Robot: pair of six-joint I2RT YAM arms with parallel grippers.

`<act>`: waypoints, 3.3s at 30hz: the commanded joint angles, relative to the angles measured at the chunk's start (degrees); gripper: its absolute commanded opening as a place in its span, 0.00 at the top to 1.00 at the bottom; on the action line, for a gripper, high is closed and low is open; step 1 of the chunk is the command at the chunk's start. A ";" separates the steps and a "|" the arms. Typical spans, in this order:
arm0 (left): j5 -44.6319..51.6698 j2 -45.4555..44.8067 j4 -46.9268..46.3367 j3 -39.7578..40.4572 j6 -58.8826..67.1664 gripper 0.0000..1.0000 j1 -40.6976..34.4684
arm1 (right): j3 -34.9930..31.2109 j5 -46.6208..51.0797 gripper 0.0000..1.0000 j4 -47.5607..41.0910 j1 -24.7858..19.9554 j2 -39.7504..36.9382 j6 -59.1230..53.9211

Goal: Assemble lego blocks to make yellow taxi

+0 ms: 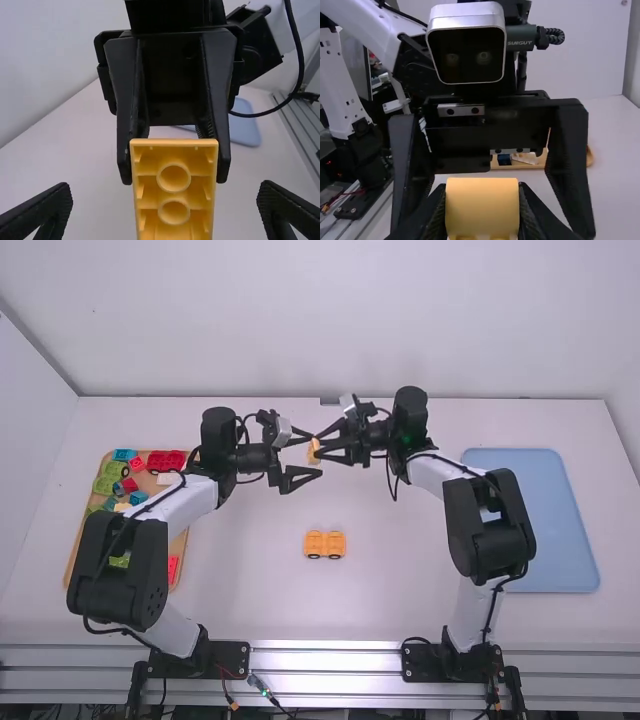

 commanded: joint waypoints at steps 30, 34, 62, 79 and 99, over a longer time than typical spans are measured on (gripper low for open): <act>-22.10 0.33 -3.69 0.85 0.63 0.01 0.04 | 2.12 83.41 1.00 -95.97 4.31 -9.53 12.15; -22.08 0.33 -3.69 0.85 0.61 0.01 0.02 | -0.33 83.52 1.00 -95.10 5.90 -9.53 24.22; -21.40 0.33 -8.09 0.83 0.00 0.01 -0.02 | -15.67 76.83 1.00 -78.01 7.96 -9.53 91.82; -21.42 0.33 -9.11 0.83 0.02 0.01 -0.02 | -19.21 67.41 0.22 -74.53 2.62 -9.90 88.13; -21.88 0.33 -9.60 0.79 0.20 0.01 0.02 | -19.26 52.28 0.01 -57.48 -8.74 -31.21 32.48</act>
